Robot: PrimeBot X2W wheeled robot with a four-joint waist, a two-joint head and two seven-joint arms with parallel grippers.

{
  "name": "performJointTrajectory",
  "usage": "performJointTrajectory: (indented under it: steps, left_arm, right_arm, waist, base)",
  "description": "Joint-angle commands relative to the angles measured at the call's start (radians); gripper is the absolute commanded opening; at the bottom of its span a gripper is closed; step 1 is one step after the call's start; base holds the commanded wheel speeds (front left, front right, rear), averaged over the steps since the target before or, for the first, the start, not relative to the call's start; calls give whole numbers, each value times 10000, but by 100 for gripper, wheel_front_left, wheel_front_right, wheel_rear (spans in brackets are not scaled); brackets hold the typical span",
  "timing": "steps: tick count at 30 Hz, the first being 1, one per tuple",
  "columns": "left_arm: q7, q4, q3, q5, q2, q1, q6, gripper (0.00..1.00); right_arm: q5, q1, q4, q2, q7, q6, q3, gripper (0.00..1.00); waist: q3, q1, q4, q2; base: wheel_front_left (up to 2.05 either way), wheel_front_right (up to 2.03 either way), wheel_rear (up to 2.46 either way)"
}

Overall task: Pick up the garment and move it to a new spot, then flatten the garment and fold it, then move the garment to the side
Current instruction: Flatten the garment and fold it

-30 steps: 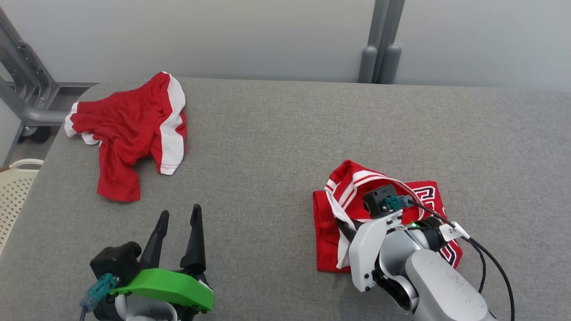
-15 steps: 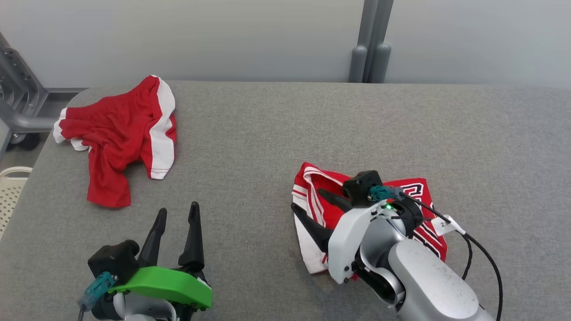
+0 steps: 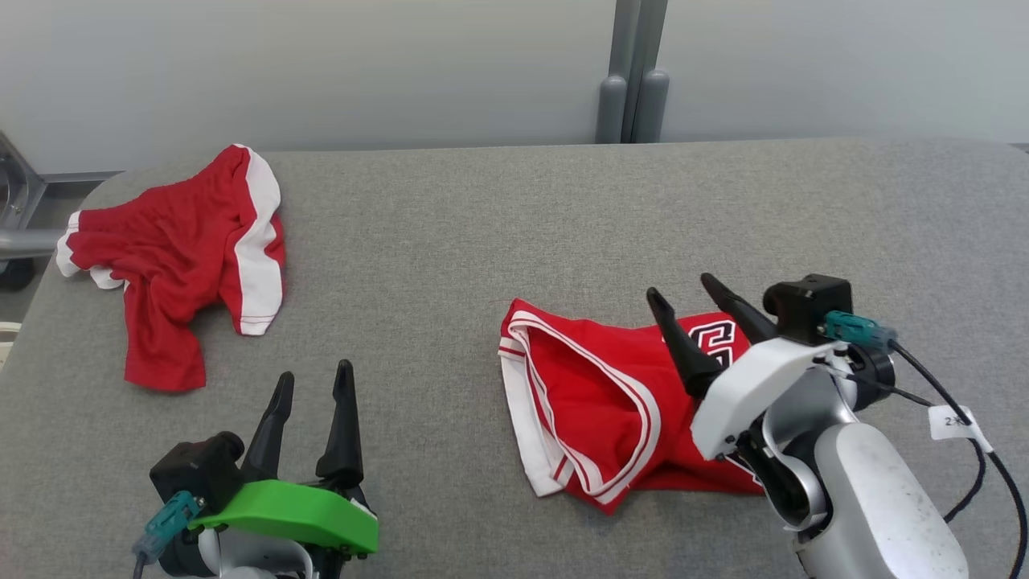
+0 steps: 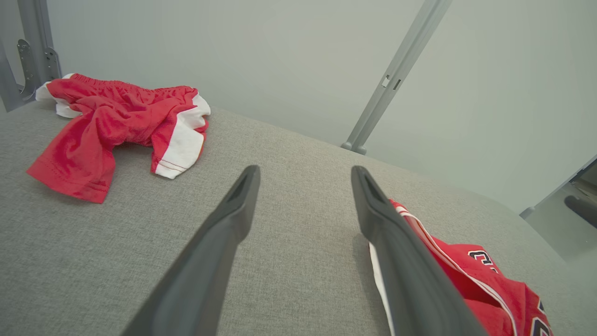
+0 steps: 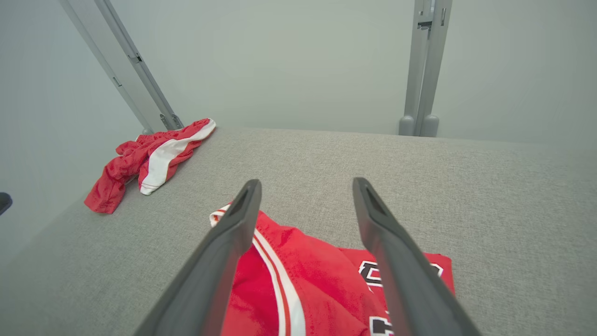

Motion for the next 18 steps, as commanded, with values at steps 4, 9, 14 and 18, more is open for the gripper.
performJointTrajectory:
  steps: [4, 9, 14, 18]
  left_arm:
    - [-15, -88, -26, 0, 76, 71, 69, 100]
    - [23, -187, -65, 4, 95, 38, 77, 100]
    - [55, -215, -96, 2, 90, -89, 49, 100]
    - [48, -209, -121, 10, 71, -169, 33, 100]
  right_arm:
    - [-213, 442, -361, -41, -175, 4, -703, 84]
    - [-322, 909, -599, -35, -333, 4, -1308, 0]
    - [-515, 1284, -265, -123, -587, 4, -1510, 0]
    - [-650, 1516, 260, -274, -783, 2, -1466, 0]
  waist:
    - [34, 0, -74, 0]
    - [119, 0, -64, 0]
    - [231, 0, 92, 0]
    - [327, 0, 308, 0]
  base:
    - [0, 0, 0]
    - [0, 0, 0]
    - [0, 0, 0]
    - [0, 0, 0]
